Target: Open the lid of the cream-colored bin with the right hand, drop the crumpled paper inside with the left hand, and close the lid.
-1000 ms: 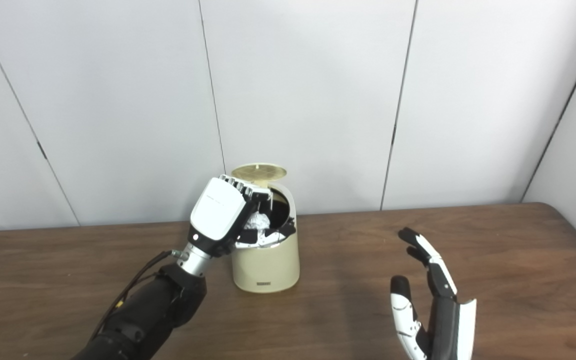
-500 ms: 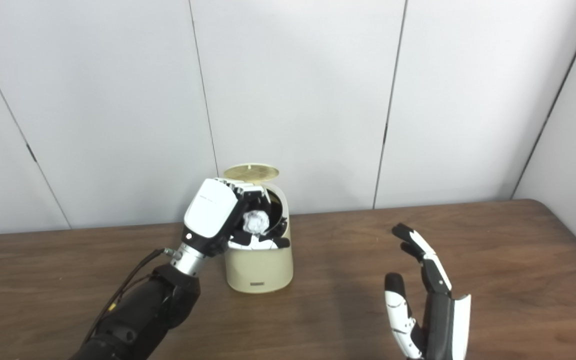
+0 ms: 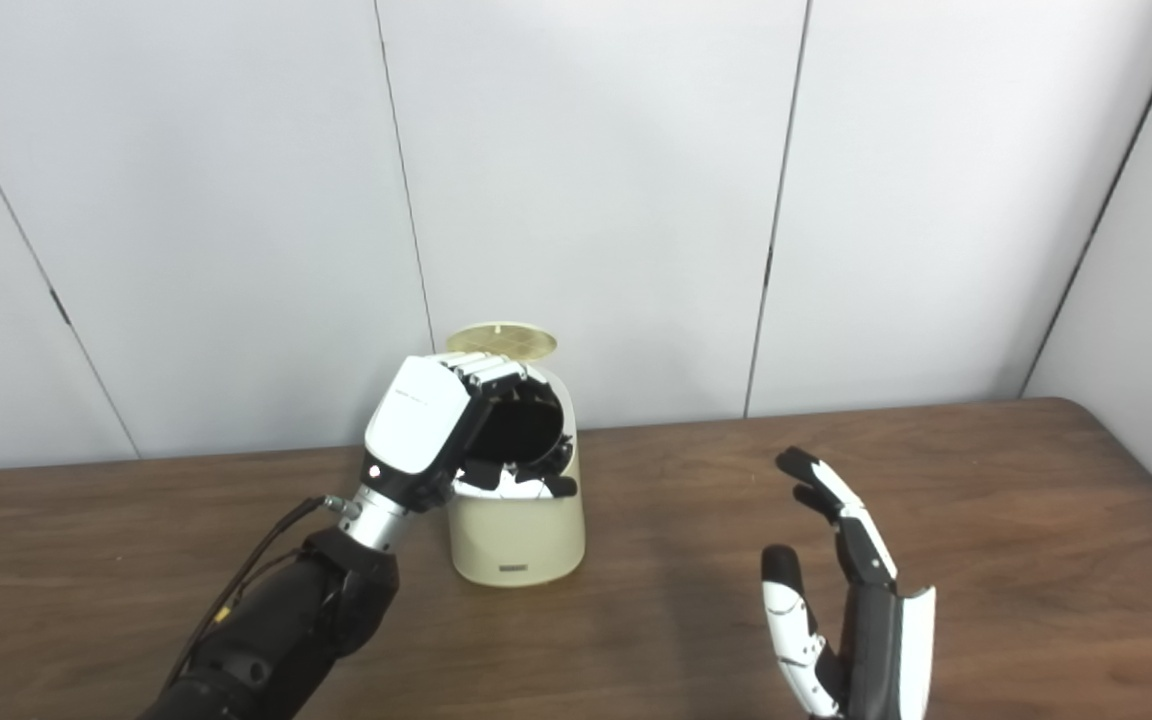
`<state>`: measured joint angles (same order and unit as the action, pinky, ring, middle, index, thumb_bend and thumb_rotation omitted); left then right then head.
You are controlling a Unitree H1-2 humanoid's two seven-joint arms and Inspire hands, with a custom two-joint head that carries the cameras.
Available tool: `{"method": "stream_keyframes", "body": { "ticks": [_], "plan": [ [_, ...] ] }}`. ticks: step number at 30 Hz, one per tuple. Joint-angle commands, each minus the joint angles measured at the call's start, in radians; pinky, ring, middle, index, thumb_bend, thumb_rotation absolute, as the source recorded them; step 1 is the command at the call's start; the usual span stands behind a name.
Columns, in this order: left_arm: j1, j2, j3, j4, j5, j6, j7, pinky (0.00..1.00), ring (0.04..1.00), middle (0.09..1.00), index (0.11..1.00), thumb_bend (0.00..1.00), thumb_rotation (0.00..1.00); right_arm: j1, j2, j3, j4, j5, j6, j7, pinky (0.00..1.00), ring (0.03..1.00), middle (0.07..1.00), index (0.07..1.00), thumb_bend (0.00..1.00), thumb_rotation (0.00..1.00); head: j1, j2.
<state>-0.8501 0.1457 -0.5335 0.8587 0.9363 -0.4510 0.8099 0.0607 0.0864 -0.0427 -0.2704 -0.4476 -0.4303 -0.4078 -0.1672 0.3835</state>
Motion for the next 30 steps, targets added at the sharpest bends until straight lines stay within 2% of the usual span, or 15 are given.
{"method": "stream_keyframes", "body": {
  "ticks": [1,3,5,8,12,14,17,25,28,30],
  "plan": [
    [-0.039,0.015,0.013,-0.03,-0.01,0.005,0.002,0.46,0.54,0.57,0.58,1.0,0.43,-0.008,0.009,0.0,-0.039,0.0,-0.014,0.007,0.75,0.813,0.795,0.738,0.18,0.77,-0.001,-0.001],
    [-0.037,0.016,0.014,-0.031,-0.01,0.001,0.007,0.44,0.525,0.559,0.572,1.0,0.42,-0.008,0.01,0.0,-0.04,0.002,-0.013,0.01,0.75,0.815,0.796,0.739,0.17,0.76,0.002,0.002],
    [-0.034,0.019,0.013,-0.035,-0.005,-0.004,0.023,0.4,0.471,0.514,0.538,1.0,0.41,-0.009,0.012,-0.001,-0.04,-0.002,-0.01,0.011,0.74,0.813,0.795,0.737,0.17,0.76,0.003,0.002],
    [-0.021,0.025,0.014,-0.054,-0.007,-0.011,0.03,0.33,0.37,0.419,0.435,0.93,0.38,-0.009,0.014,0.0,-0.04,0.003,-0.007,0.015,0.75,0.815,0.795,0.735,0.17,0.77,0.003,0.001],
    [-0.003,0.044,-0.01,-0.075,-0.022,-0.019,0.079,0.24,0.254,0.3,0.303,0.8,0.21,-0.013,0.012,-0.004,-0.032,0.002,-0.016,0.013,0.74,0.809,0.793,0.734,0.17,0.78,0.005,-0.001],
    [0.002,0.053,-0.023,-0.08,-0.035,-0.019,0.102,0.2,0.222,0.272,0.279,0.77,0.16,-0.014,0.011,-0.005,-0.03,0.007,-0.015,0.014,0.75,0.81,0.793,0.734,0.17,0.78,0.01,-0.001],
    [0.019,0.068,-0.027,-0.112,-0.063,-0.019,0.112,0.17,0.199,0.252,0.265,0.74,0.14,-0.015,0.009,-0.008,-0.029,0.004,-0.017,0.013,0.75,0.81,0.792,0.734,0.17,0.78,0.013,0.001],
    [0.096,0.096,0.013,-0.265,-0.127,-0.019,0.114,0.15,0.186,0.242,0.26,0.75,0.13,-0.015,0.005,-0.006,-0.031,0.011,-0.016,0.019,0.74,0.808,0.791,0.732,0.15,0.75,0.018,0.003],
    [0.143,0.102,0.061,-0.358,-0.135,-0.018,0.104,0.14,0.187,0.248,0.265,0.74,0.13,-0.016,0.006,-0.006,-0.032,0.016,-0.013,0.023,0.74,0.806,0.792,0.733,0.14,0.75,0.026,0.007],
    [0.183,0.11,0.093,-0.437,-0.159,-0.018,0.108,0.13,0.181,0.255,0.278,0.7,0.12,-0.018,0.006,-0.008,-0.032,0.014,-0.01,0.023,0.74,0.811,0.794,0.736,0.13,0.74,0.033,0.01]
  ]
}}
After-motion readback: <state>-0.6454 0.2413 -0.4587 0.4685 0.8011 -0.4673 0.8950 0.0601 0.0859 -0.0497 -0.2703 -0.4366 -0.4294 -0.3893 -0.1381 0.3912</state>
